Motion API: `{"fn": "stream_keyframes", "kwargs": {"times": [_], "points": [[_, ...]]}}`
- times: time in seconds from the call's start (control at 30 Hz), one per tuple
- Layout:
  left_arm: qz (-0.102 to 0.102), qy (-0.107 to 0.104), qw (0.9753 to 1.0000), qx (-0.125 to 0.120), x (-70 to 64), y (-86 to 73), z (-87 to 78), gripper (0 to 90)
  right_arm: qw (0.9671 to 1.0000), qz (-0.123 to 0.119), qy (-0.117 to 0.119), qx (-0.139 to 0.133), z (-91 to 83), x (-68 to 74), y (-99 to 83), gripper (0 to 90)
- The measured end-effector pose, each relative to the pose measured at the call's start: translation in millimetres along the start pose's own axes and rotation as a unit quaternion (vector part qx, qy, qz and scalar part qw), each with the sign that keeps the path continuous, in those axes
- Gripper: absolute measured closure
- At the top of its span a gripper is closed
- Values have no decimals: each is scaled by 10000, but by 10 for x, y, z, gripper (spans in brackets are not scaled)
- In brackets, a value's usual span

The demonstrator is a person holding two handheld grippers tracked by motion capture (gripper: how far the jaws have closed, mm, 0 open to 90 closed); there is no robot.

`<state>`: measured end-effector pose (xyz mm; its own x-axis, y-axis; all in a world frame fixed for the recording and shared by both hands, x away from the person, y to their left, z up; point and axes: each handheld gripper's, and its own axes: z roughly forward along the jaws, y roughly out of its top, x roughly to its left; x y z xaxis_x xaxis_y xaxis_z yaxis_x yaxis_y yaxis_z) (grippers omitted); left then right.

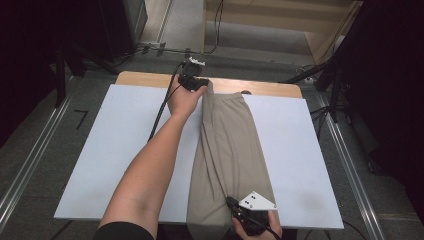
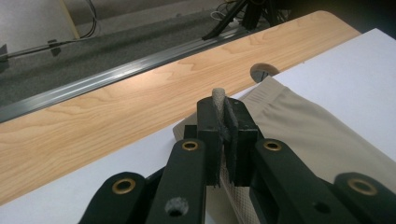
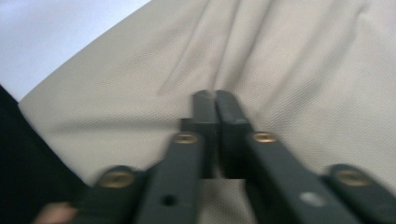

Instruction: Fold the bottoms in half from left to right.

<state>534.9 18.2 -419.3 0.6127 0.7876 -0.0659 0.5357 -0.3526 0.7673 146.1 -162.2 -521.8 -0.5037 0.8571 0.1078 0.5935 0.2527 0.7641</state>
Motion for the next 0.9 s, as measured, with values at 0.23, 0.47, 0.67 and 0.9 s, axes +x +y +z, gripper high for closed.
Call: {"fn": "stream_keyframes", "kwargs": {"times": [0.23,0.47,0.67,0.9], "points": [[-77,6,10000,-35,15,5,5,869,9996,-55,226,-169,-181,-31,31,885],[-89,-50,9999,-53,-14,36,-7,869,9989,-62,276,-383,-470,-68,23,886],[-190,-198,9995,130,-118,117,57,870,9987,200,74,-461,-751,-331,-69,886],[-382,-56,9984,422,-289,217,287,870,9974,638,-22,-324,-789,-660,-149,886]]}}
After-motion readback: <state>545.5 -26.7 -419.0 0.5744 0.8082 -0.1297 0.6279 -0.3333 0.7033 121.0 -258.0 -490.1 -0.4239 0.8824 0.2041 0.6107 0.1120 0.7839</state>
